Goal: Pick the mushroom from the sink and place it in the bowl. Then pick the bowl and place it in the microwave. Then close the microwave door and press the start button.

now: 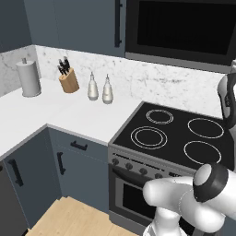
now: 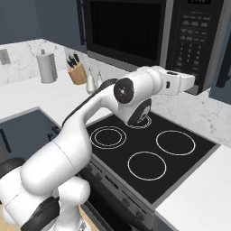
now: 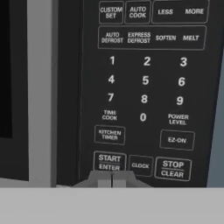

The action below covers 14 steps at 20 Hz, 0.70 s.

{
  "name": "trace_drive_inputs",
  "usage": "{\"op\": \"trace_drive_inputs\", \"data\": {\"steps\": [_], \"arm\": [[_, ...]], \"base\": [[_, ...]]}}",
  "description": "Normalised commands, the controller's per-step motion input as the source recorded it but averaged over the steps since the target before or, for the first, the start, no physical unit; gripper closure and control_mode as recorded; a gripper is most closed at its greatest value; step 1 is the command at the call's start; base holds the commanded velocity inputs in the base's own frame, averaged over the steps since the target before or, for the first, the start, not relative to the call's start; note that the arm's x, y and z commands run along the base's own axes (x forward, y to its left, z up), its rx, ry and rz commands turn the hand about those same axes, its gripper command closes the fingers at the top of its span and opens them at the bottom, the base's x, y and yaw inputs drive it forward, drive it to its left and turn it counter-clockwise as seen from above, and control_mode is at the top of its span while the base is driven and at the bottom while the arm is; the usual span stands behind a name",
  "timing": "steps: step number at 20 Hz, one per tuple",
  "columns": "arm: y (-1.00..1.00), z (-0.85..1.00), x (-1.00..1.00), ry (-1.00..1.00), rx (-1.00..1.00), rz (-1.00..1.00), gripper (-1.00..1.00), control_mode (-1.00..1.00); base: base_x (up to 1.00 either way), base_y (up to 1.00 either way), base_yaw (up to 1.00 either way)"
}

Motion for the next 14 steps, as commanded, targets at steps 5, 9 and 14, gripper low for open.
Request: {"op": "trace_drive_inputs", "data": {"steps": [5,9,14], "arm": [[0.0,0.0,0.2,0.0,0.0,-0.01,1.0,-1.0],[0.0,0.0,0.19,0.0,0.0,0.0,1.0,-1.0],[0.0,-0.07,0.22,0.01,0.0,0.0,1.0,-1.0]], "base": [[0.0,0.0,0.0],[0.0,0.0,0.0],[0.0,0.0,0.0]]}}
